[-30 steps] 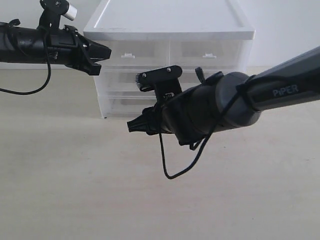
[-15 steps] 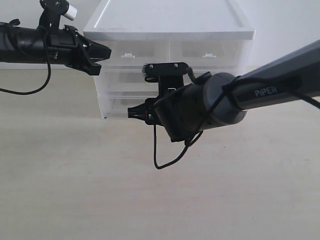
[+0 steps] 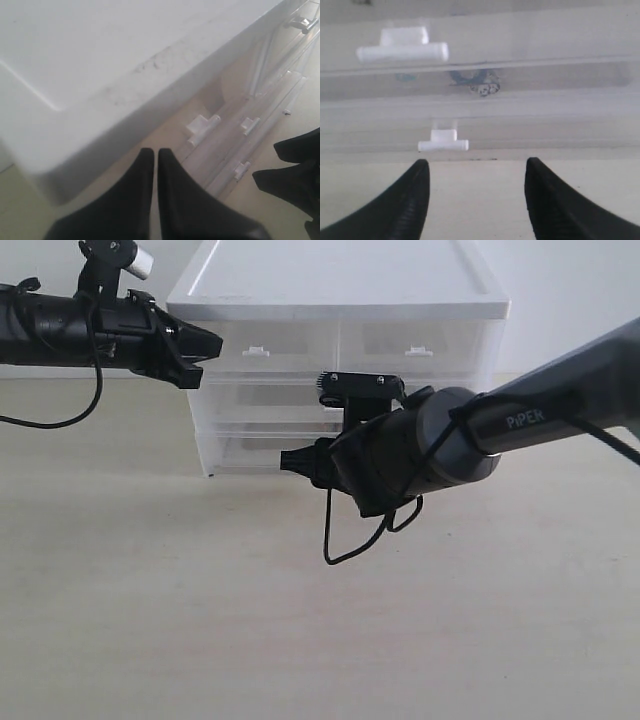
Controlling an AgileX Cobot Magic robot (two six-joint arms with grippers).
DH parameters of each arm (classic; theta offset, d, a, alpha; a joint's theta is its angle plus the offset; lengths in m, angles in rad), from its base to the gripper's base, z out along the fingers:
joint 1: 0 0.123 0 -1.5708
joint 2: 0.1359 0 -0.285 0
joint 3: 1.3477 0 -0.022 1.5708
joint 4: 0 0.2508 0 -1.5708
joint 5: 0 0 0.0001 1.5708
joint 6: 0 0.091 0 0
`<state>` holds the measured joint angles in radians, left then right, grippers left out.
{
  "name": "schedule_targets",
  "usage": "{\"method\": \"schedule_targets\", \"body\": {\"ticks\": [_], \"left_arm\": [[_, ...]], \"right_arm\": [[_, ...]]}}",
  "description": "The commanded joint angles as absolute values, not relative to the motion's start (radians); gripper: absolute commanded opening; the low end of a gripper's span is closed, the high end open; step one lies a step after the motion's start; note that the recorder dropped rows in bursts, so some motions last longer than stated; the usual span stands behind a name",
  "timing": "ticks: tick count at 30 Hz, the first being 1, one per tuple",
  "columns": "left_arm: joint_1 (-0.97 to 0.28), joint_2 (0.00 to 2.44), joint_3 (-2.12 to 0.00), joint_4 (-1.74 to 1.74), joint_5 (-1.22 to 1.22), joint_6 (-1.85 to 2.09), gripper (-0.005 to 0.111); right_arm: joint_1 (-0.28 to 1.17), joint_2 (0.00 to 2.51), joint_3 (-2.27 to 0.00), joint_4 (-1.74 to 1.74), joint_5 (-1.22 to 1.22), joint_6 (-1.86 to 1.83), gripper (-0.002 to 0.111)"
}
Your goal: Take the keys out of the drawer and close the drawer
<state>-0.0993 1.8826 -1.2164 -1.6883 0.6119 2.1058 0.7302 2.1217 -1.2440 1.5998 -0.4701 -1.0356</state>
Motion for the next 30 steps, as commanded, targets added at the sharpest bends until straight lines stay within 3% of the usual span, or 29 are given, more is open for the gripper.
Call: {"method": "schedule_targets", "body": {"ticks": [1,30], "left_arm": [[-0.092,1.891,-1.233,-1.744,0.554,2.093,0.004],[-0.092,1.891,-1.233,-1.744,0.554,2.093,0.004]], "right_arm": [[0.717,2.128,-1.25,1.547,-0.434,-0.991,0.05],[0.717,2.195,-1.329,1.479,-0.459,-1.015,0.05]]}}
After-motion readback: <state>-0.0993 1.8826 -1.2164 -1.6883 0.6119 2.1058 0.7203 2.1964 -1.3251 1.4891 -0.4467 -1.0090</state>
